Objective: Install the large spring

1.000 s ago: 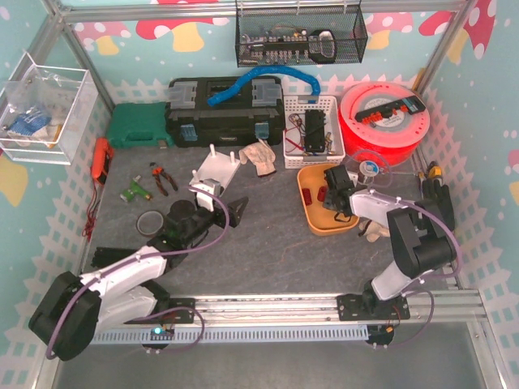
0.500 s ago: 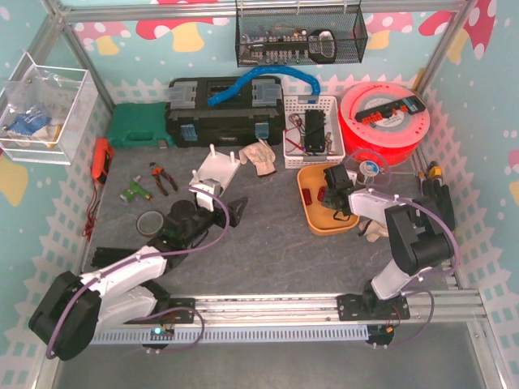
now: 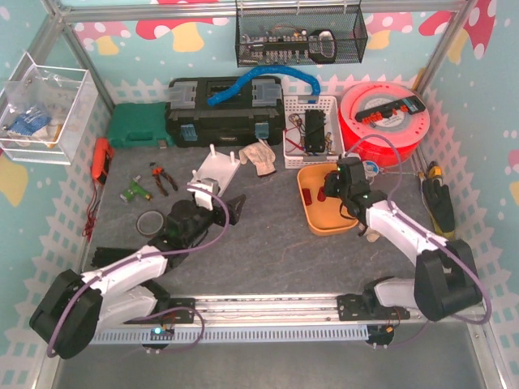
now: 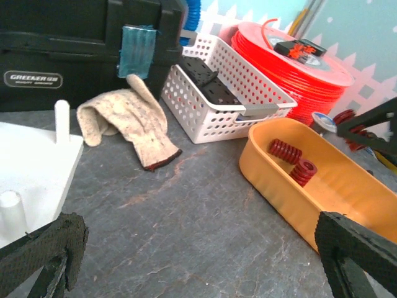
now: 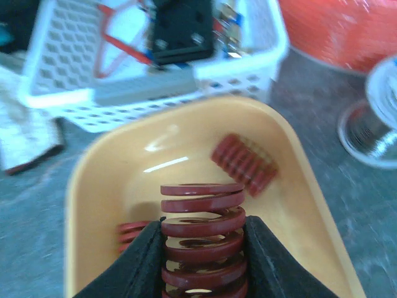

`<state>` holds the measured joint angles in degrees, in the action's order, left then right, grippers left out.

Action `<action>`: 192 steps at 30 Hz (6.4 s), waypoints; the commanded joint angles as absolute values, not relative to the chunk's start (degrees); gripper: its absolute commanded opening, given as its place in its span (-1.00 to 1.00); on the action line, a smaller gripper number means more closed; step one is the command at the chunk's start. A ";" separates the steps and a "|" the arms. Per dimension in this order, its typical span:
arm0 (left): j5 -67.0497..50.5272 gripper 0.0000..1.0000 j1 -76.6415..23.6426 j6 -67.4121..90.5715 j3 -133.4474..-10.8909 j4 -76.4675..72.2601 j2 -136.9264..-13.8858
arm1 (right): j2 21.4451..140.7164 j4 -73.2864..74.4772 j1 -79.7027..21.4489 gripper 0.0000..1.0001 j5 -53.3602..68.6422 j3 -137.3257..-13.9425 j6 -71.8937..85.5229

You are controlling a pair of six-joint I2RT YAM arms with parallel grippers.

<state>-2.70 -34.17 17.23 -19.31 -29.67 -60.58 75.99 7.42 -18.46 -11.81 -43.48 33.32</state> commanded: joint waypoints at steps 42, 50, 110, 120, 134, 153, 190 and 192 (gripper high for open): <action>-28.81 0.02 -42.88 27.34 -45.77 -1.90 -71.01 | 65.04 -54.94 -50.82 -0.85 2.09 -15.73 -7.24; -28.06 -0.15 -42.98 27.26 -45.44 -1.77 -70.58 | 65.36 -54.71 -51.06 -0.85 2.10 -15.88 -7.36; 17.99 -1.00 -17.71 17.10 -73.08 6.37 -100.44 | 57.73 -31.00 -51.06 0.97 -23.26 -19.55 11.31; 15.33 -0.99 -16.67 15.70 -77.18 6.33 -105.37 | 59.64 -28.99 -51.06 0.97 -26.44 -20.94 11.16; 12.67 -0.96 -16.00 15.62 -79.17 5.97 -109.47 | 58.38 -28.98 -51.05 0.96 -29.25 -20.38 10.66; 13.90 -0.93 -15.87 14.44 -82.90 5.45 -114.53 | 57.77 -29.43 -51.02 0.95 -29.78 -19.89 9.52; -6.04 0.55 -16.24 20.89 -61.24 1.91 -91.10 | 66.16 -9.23 -40.57 0.96 -24.08 -33.05 17.26; -6.77 0.67 -17.72 21.36 -57.11 -0.33 -88.19 | 67.22 -6.73 -37.14 0.94 -21.14 -34.44 18.99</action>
<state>-1.43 -15.62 19.53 -63.55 2.63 -91.68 65.52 -14.66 -41.74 -25.56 -31.48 15.14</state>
